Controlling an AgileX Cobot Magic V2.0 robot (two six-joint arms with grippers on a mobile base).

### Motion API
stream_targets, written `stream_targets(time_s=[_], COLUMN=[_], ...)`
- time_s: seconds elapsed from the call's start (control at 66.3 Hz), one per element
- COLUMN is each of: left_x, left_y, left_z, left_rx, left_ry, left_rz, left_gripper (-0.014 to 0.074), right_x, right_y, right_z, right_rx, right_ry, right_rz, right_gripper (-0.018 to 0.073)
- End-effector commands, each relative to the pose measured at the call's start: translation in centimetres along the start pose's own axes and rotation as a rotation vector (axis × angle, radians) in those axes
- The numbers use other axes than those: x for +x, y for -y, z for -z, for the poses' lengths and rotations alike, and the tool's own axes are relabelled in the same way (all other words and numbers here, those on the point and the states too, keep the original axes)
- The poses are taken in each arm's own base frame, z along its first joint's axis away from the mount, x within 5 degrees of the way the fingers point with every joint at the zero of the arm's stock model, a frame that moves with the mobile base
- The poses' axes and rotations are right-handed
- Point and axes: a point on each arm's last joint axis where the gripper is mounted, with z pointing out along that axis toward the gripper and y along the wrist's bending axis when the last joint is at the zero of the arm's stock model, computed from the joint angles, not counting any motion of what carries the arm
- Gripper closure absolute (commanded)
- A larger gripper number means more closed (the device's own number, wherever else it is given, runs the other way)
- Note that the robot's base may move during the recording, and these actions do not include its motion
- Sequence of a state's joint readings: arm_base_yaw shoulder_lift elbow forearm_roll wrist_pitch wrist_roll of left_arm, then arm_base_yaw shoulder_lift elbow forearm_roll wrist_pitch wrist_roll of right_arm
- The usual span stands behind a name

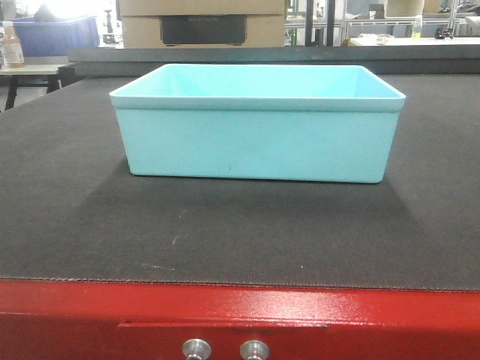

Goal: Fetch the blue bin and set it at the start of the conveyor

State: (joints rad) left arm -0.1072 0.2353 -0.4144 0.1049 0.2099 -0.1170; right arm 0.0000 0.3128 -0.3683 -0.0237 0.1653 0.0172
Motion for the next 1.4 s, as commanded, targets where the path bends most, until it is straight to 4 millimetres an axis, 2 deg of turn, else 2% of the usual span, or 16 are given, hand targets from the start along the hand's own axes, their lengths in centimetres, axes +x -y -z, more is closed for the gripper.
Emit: stream_targets(time_s=[0.0, 0.106, 0.226, 0.392, 0.483, 0.543, 0.603, 1.388], left_x=[-0.1, 0.2, 2.0, 6.8, 9.8, 10.9, 10.6, 10.8], left_y=[0.0, -0.3, -0.5, -0.6, -0.7, -0.7, -0.7, -0.7], left_z=[0.1, 0.3, 1.0, 1.7, 1.3, 1.2, 1.2, 1.2], left_rx=[-0.002, -0.049, -0.102, -0.117, -0.116, -0.111, -0.11, -0.11], left_ry=[0.021, -0.003, -0.012, 0.017, -0.029, -0.021, 0.021, -0.006], left_rz=[0.002, 0.005, -0.058, -0.049, -0.043, -0.044, -0.046, -0.045], left_gripper=[0.0707, 0.0707, 0.0707, 0.0707, 0.0707, 0.0707, 0.0707, 0.0707], right_x=[-0.3, -0.3, -0.3, -0.3, -0.3, -0.3, -0.3, -0.3], right_y=[0.1, 0.1, 0.1, 0.1, 0.1, 0.1, 0.1, 0.1], right_z=[0.1, 0.1, 0.1, 0.1, 0.1, 0.2, 0.2, 0.2], right_rx=[0.008, 0.008, 0.008, 0.008, 0.008, 0.008, 0.008, 0.008], right_ry=[0.033, 0.033, 0.033, 0.033, 0.033, 0.033, 0.033, 0.033], right_rz=[0.016, 0.016, 0.016, 0.016, 0.016, 0.016, 0.016, 0.016], right_gripper=[0.0721, 0.0721, 0.0721, 0.0721, 0.0721, 0.0721, 0.0721, 0.0721])
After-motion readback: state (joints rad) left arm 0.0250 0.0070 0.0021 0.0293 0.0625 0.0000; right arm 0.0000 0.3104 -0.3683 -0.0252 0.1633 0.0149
